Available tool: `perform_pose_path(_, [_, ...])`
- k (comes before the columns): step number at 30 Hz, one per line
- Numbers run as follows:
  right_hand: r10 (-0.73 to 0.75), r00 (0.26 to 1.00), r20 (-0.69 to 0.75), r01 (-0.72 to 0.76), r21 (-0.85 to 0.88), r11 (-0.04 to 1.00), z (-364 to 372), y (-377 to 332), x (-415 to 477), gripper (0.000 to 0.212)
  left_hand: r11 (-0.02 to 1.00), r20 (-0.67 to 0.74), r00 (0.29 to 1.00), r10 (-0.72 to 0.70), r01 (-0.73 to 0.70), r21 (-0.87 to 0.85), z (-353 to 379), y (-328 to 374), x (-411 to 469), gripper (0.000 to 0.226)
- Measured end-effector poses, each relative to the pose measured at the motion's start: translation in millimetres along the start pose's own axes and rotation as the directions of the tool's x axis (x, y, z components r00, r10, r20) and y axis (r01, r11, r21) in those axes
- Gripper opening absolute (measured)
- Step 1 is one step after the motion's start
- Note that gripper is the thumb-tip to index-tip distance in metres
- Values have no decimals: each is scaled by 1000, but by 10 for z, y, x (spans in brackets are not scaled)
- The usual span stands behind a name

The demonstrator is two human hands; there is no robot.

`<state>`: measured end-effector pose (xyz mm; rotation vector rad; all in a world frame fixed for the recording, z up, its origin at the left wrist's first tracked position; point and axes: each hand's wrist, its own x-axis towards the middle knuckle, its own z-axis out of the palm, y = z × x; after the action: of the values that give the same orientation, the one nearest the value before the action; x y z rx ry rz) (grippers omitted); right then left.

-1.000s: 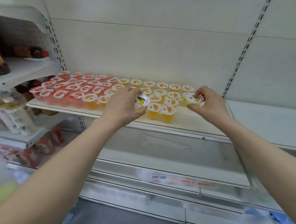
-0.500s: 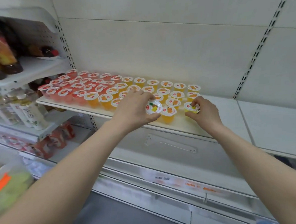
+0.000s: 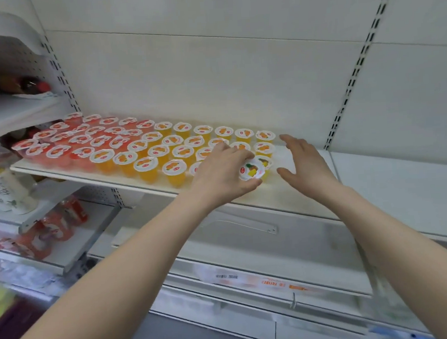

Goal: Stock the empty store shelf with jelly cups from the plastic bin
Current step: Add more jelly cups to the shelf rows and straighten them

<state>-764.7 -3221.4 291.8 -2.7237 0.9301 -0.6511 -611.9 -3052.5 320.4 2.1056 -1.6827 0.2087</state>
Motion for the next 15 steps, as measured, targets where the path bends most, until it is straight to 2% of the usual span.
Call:
perform_pose_path(3, [14, 999, -29, -15, -22, 1000, -87, 76, -16, 72, 999, 48, 999, -4, 2, 43, 198, 64, 99, 58])
perform_pose_path(6, [12, 1000, 2, -11, -59, 998, -107, 146, -23, 71, 996, 87, 996, -26, 18, 88, 360, 65, 144, 57])
perform_pose_path(11, [-6, 1000, 25, 9, -108, 994, -102, 204, 4, 67, 994, 70, 997, -45, 37, 100, 474, 19, 167, 56])
perform_pose_path(15, [-13, 1000, 25, 16, -129, 992, -110, 180, 54, 65, 990, 82, 996, -44, 32, 141, 456, -10, 179, 65])
